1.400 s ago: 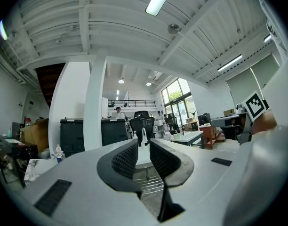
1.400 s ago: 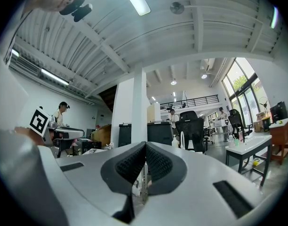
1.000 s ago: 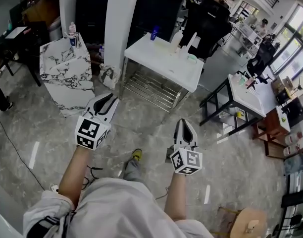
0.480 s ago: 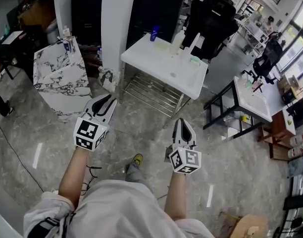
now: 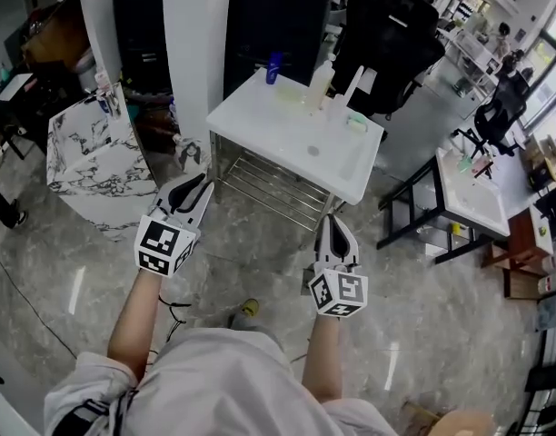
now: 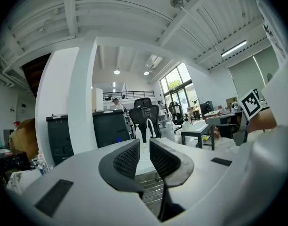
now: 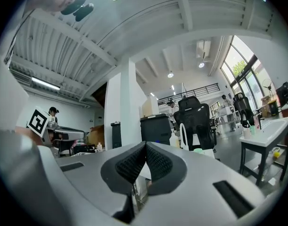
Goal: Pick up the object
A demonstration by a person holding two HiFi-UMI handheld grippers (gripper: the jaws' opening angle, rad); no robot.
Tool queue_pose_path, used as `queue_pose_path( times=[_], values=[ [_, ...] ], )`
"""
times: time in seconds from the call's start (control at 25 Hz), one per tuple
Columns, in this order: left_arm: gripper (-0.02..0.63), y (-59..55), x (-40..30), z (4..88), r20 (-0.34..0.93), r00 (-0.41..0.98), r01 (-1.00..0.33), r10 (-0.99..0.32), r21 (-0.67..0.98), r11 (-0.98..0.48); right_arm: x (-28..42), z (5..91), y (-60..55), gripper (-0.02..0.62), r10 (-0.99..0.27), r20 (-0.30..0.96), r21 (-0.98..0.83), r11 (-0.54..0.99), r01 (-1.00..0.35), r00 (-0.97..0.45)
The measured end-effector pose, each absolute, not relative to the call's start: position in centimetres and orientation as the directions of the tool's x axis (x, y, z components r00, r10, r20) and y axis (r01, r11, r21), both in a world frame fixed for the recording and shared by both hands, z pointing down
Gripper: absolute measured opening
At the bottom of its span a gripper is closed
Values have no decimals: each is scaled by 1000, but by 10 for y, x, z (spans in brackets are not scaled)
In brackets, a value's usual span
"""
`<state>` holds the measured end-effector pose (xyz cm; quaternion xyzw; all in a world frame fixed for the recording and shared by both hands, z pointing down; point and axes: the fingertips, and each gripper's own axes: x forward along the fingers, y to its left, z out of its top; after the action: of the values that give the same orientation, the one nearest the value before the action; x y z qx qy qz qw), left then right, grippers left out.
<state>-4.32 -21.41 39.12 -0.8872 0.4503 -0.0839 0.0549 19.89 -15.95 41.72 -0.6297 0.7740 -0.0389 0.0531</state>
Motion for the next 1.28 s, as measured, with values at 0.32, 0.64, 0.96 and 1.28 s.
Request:
queue_pose_path(
  times=[0.32,0.64,0.96,1.28],
  values=[
    [71,-294,1,390,118,554,-806,-824,-173,-567,239,414,-247,5,-969,-23,-126,245,-961,-244],
    [71,-343,32,400,131,552,-806,-823,-170,-568,263,426,-293,5,-967,-11,-120,255,-959,-255],
    [71,-395,39,413,105,554,-805,-826,-183,-564,266,438,-346,5,-964,-50,-108,266,-958,-262],
    [71,-490,28,425,83,569,-803,-818,-158,-574,257,455,-435,5,-971,-40,-119,240,-963,-237]
  ],
)
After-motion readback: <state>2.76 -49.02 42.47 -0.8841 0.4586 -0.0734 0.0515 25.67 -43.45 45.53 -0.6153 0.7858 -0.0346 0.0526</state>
